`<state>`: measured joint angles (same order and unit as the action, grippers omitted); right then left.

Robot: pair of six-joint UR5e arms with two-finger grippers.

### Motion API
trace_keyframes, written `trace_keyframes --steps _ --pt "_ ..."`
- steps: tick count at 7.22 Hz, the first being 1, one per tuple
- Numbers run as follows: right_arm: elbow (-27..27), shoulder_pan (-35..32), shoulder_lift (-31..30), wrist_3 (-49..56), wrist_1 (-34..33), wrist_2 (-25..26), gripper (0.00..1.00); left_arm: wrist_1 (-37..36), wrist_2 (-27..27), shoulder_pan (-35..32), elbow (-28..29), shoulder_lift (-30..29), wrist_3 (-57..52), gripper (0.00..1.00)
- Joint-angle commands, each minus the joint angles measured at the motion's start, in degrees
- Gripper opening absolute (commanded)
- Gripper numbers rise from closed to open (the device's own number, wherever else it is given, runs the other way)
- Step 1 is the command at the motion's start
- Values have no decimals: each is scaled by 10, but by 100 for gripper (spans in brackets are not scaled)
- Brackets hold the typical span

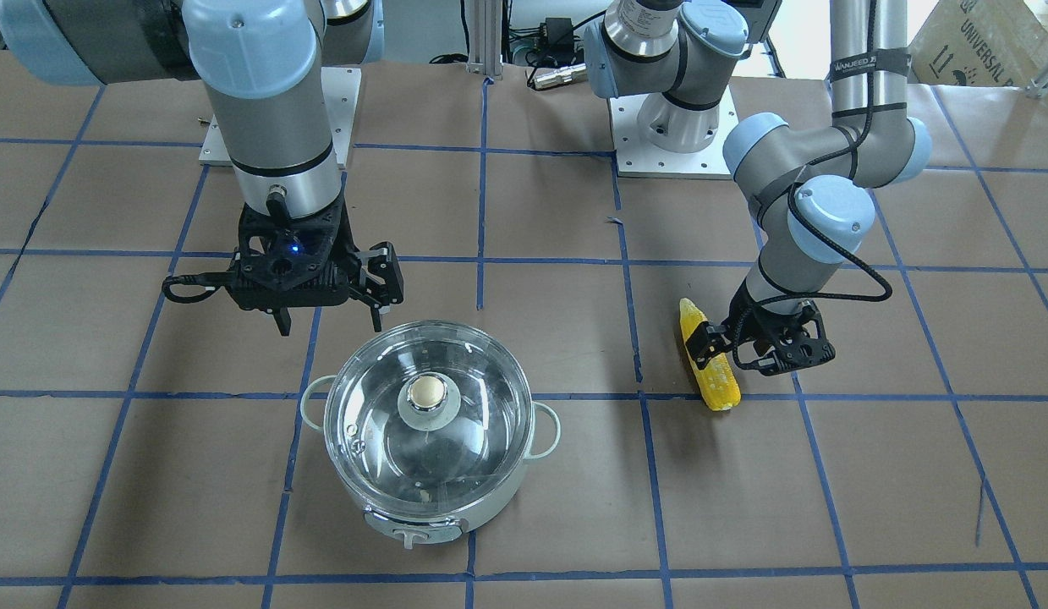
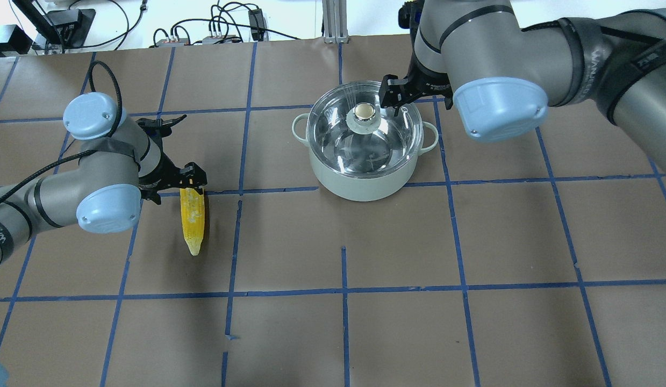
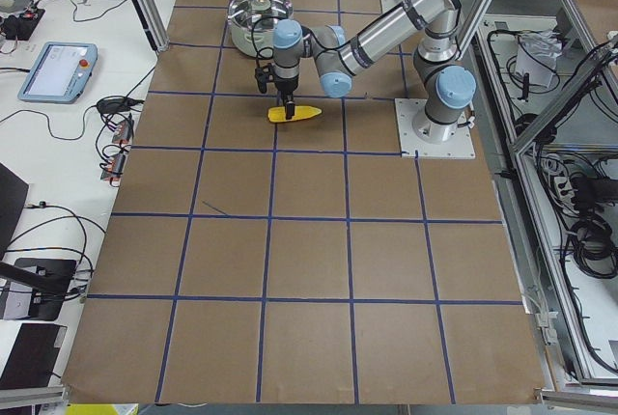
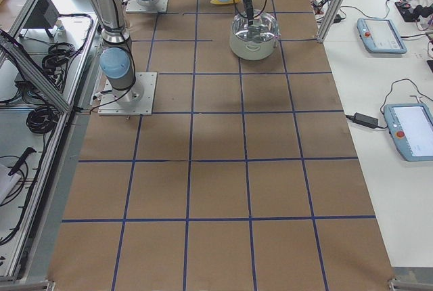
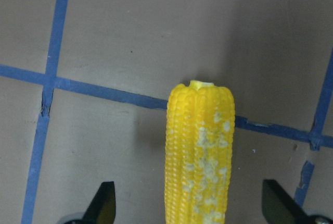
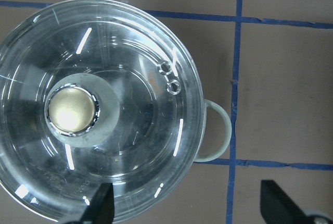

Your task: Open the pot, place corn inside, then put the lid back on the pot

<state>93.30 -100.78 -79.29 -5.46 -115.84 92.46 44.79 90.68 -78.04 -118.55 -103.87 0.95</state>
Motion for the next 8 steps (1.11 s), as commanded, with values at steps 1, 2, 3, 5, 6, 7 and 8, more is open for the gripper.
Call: trace_keyframes --steps 1,2,3,5,6,7,8 --pt "-2 -42 29 6 -44 -2 99 -9 0 -2 -4 -8 0 100" --pt "-7 -52 40 25 -47 -3 98 -10 0 -4 -11 -9 3 100" --pt "-23 -55 42 24 -17 -6 98 -19 -1 -4 -18 -9 5 100" --pt "-71 -53 58 24 72 -11 99 -34 -2 -4 -36 -7 3 99" --pt "-97 -55 81 20 83 -14 99 -63 -5 -4 -43 -9 5 89" --pt "-117 -60 105 17 85 -13 99 -65 -6 -3 -47 -9 5 71" --pt "-138 -62 131 17 80 -11 99 -65 -7 -3 -47 -8 5 52"
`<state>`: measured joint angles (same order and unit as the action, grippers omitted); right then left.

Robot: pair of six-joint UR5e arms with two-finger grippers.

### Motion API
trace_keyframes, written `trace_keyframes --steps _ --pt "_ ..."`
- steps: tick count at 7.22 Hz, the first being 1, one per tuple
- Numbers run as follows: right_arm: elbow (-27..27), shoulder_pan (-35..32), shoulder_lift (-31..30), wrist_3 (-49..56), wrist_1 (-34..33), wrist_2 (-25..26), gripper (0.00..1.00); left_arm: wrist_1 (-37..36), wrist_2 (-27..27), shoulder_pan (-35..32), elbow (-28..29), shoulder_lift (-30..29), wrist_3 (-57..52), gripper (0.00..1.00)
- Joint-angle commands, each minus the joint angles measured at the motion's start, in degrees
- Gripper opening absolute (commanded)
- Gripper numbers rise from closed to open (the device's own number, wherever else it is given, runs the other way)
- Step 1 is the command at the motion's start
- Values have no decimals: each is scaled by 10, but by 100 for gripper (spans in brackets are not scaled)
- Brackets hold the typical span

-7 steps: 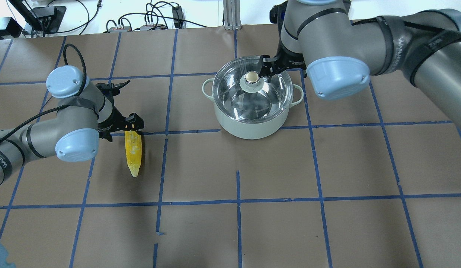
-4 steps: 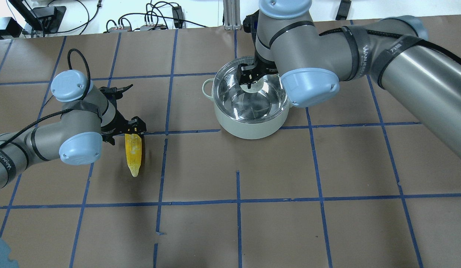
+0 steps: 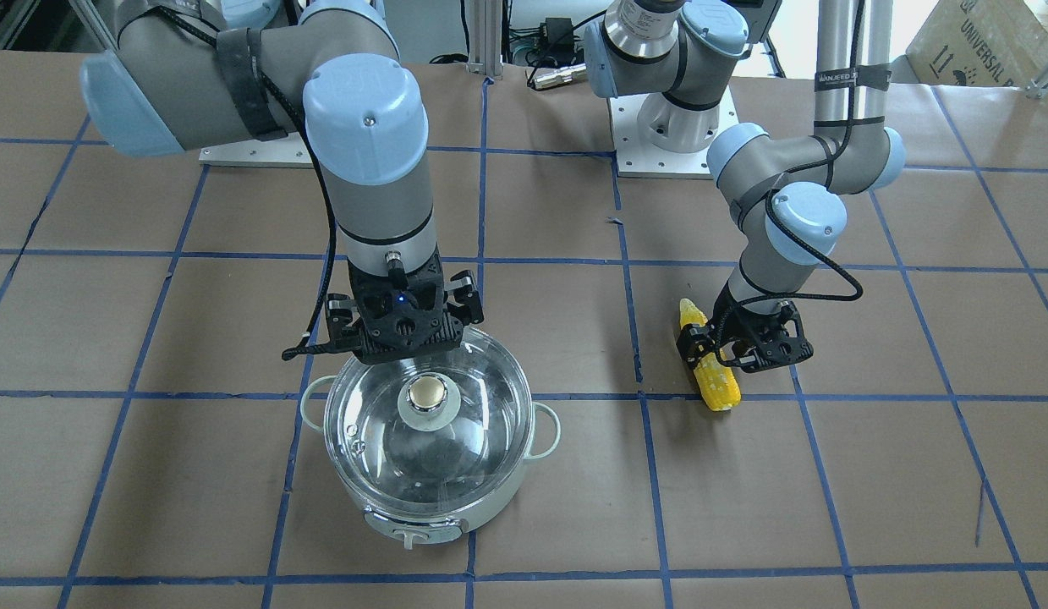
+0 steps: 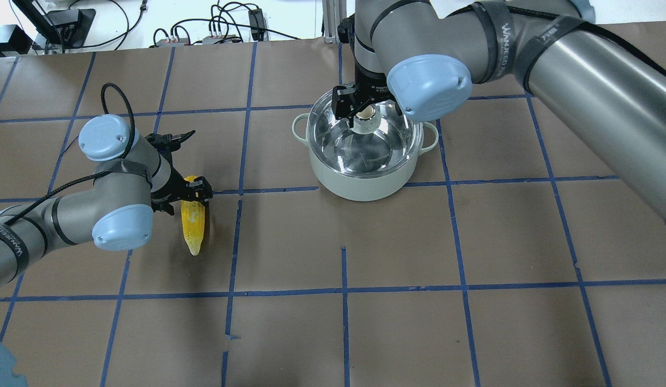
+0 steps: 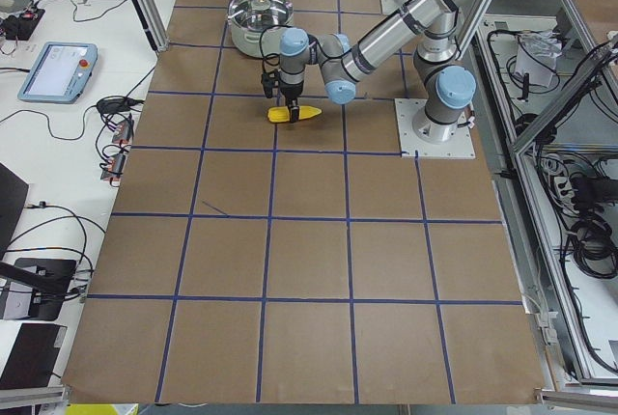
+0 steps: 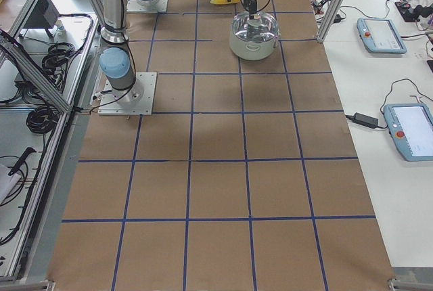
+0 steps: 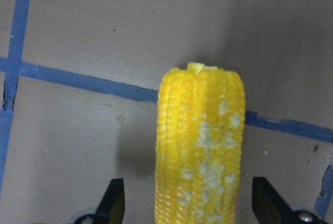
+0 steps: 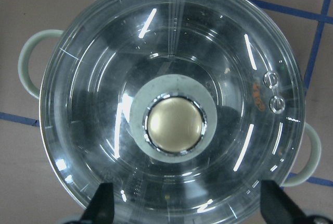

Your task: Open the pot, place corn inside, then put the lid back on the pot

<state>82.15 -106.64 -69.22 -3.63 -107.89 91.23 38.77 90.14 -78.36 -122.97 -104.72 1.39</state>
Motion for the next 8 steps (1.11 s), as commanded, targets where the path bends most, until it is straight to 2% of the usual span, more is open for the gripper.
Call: trace_keyframes --steps 1,2,4,8 --pt "-50 -3 53 -2 1 4 98 -5 -1 0 1 2 0 32" --pt "-64 -2 58 -2 8 5 98 -5 -2 0 6 7 -1 29" --pt "-62 -3 64 -1 12 5 92 22 1 -3 48 14 -1 29" --pt "-61 -3 64 5 34 4 77 188 5 -43 168 48 8 28"
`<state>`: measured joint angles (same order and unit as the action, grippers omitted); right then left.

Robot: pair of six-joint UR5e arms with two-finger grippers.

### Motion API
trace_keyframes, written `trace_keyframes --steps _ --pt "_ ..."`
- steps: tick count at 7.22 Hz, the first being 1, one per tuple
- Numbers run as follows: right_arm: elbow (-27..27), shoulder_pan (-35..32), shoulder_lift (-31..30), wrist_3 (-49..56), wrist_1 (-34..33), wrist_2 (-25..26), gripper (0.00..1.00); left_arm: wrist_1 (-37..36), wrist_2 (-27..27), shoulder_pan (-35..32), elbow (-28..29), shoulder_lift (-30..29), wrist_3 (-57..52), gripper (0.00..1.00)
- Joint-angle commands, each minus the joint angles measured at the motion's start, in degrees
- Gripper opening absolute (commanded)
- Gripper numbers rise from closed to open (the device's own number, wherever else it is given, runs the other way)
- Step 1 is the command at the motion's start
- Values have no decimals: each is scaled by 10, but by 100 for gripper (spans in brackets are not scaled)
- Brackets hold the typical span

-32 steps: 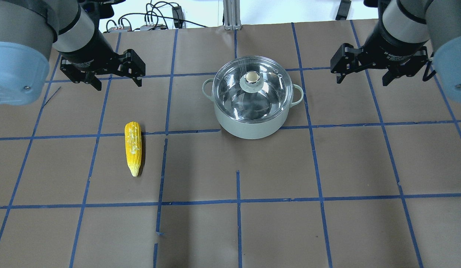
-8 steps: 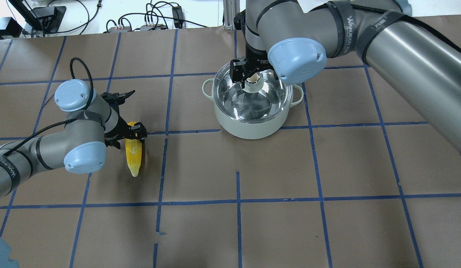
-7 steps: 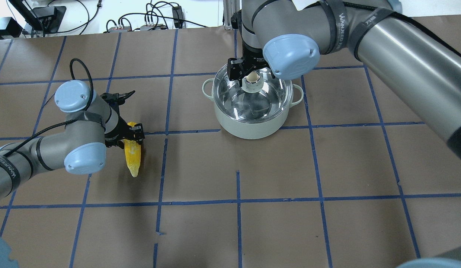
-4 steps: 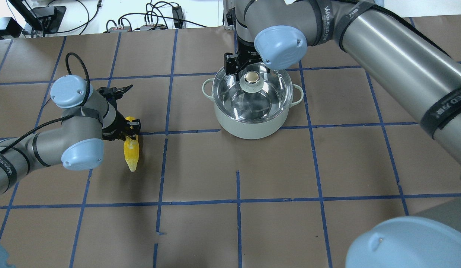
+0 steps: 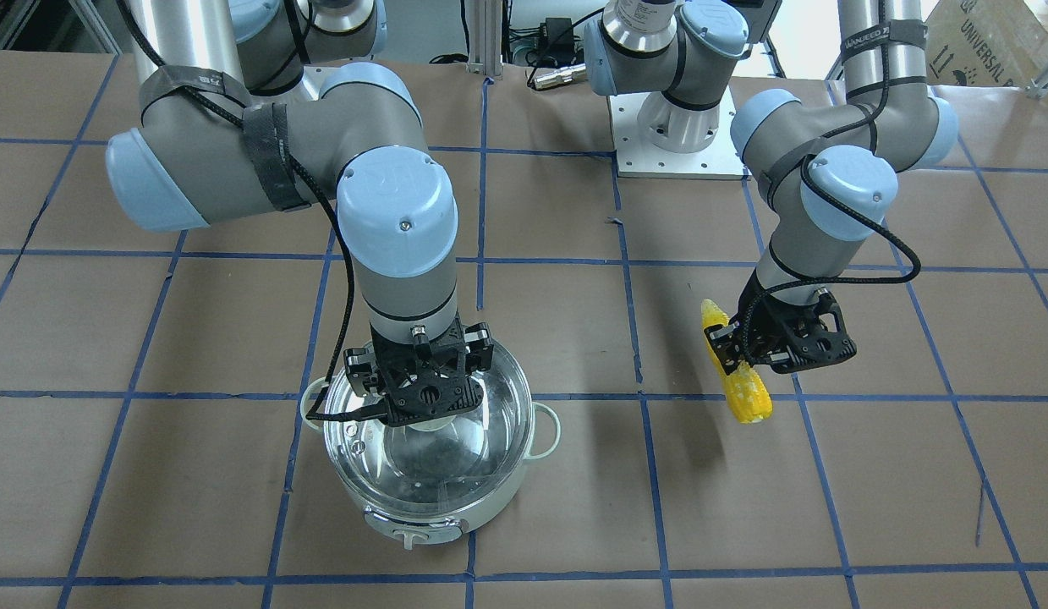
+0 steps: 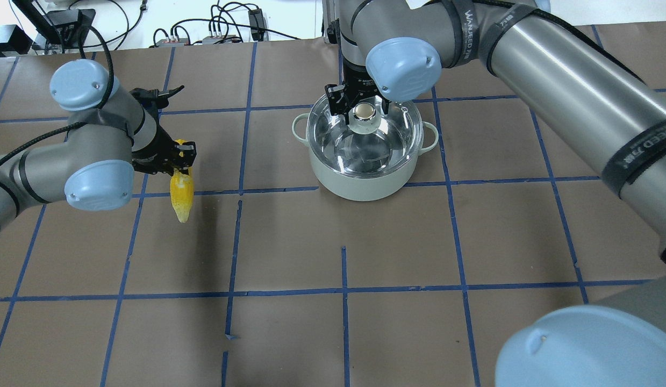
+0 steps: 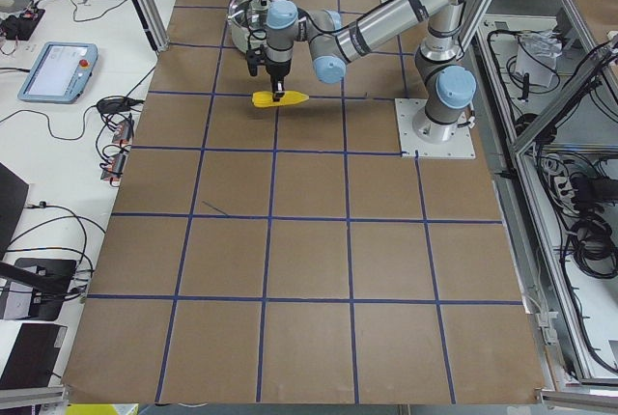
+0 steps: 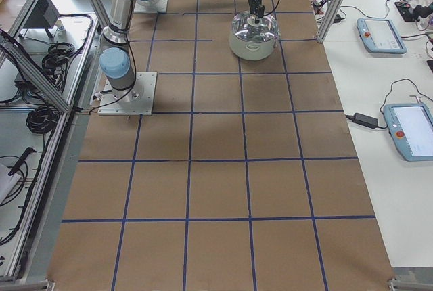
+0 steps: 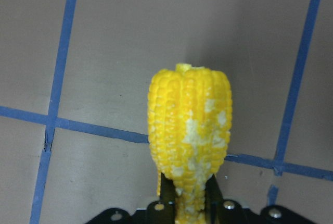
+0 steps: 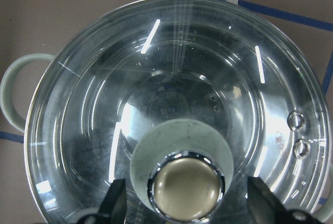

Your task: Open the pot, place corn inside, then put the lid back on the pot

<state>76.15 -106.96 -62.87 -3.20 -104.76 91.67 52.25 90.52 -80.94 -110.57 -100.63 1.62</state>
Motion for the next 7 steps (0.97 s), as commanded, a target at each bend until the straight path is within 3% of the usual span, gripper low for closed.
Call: trace_keyframes --steps 1,2,3,7 --pt "-2 0 -1 0 7 -2 71 107 1 -39 92 8 30 28" --pt "-6 -1 -1 -2 10 -2 63 135 -1 -60 129 4 36 28" --pt "-6 -1 -1 -5 11 -2 61 155 -3 -74 155 -1 59 28" --pt "-4 -1 -1 -6 11 -3 42 163 -3 -80 167 -5 67 28"
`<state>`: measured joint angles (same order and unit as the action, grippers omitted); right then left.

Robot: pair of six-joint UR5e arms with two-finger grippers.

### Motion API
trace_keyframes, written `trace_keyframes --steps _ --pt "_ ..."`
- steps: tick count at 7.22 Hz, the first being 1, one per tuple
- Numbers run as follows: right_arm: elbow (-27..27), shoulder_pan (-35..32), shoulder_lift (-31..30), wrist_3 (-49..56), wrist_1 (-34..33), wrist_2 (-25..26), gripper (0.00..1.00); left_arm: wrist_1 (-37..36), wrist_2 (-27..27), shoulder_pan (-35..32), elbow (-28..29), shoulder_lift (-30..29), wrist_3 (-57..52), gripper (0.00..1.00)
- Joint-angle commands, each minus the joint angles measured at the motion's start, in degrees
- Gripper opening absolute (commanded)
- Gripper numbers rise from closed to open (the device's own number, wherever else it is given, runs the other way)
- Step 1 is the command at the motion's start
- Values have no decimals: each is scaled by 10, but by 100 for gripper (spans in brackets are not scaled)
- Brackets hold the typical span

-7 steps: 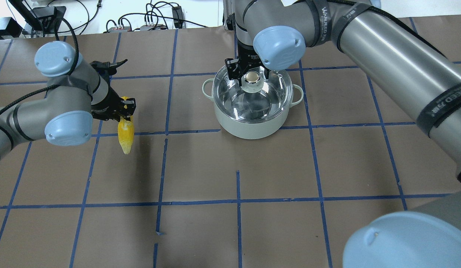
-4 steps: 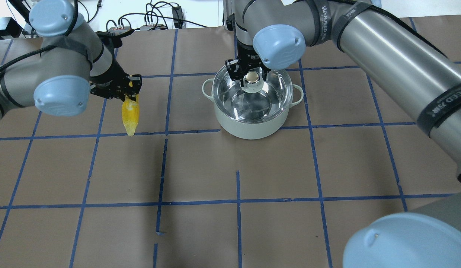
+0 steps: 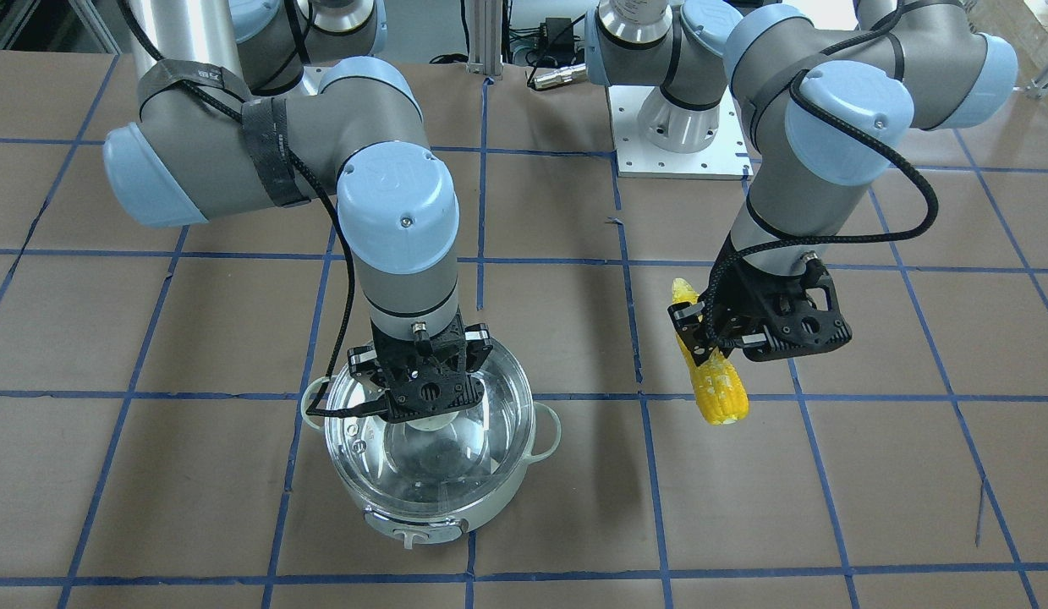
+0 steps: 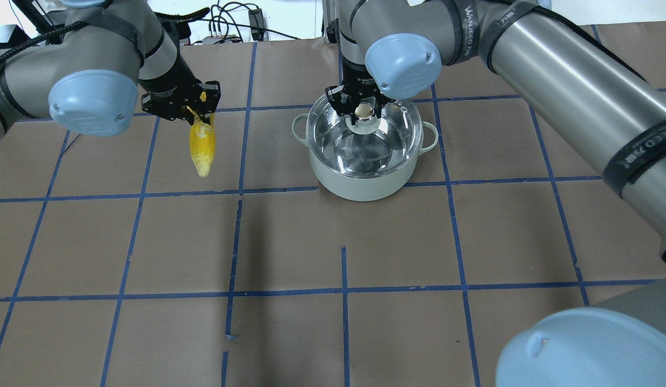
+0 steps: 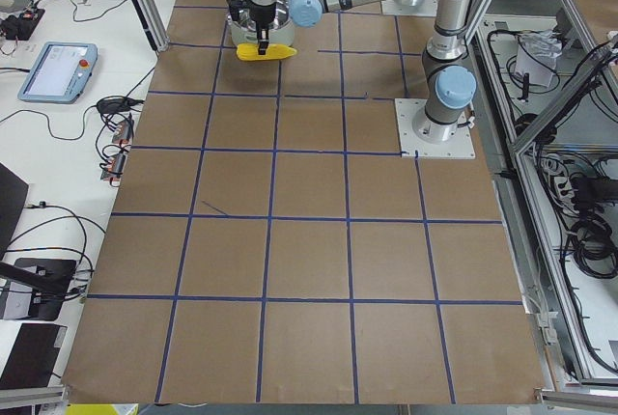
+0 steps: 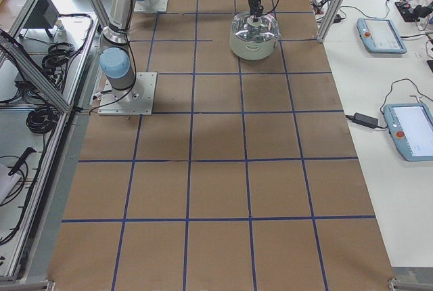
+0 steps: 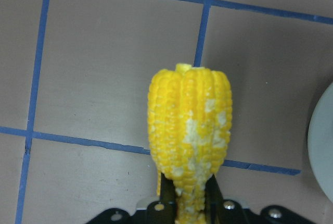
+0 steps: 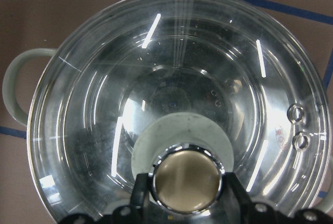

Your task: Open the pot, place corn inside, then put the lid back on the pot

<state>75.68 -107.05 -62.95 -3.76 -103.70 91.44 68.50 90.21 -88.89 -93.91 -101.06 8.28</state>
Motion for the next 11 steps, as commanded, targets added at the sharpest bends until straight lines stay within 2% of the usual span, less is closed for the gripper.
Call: trace_keyframes --steps 1,3,6,9,11 --pt "-1 0 -1 0 4 0 41 1 1 -1 0 0 1 28" --pt "-4 0 -5 0 19 1 33 5 2 -1 1 3 0 28" --pt "-14 1 -9 0 35 1 31 5 0 3 2 -9 0 28" --pt "-95 10 -2 2 106 6 31 6 0 -7 6 -12 29 28" --pt "-127 39 -6 11 127 7 31 52 -2 -16 46 -16 66 28"
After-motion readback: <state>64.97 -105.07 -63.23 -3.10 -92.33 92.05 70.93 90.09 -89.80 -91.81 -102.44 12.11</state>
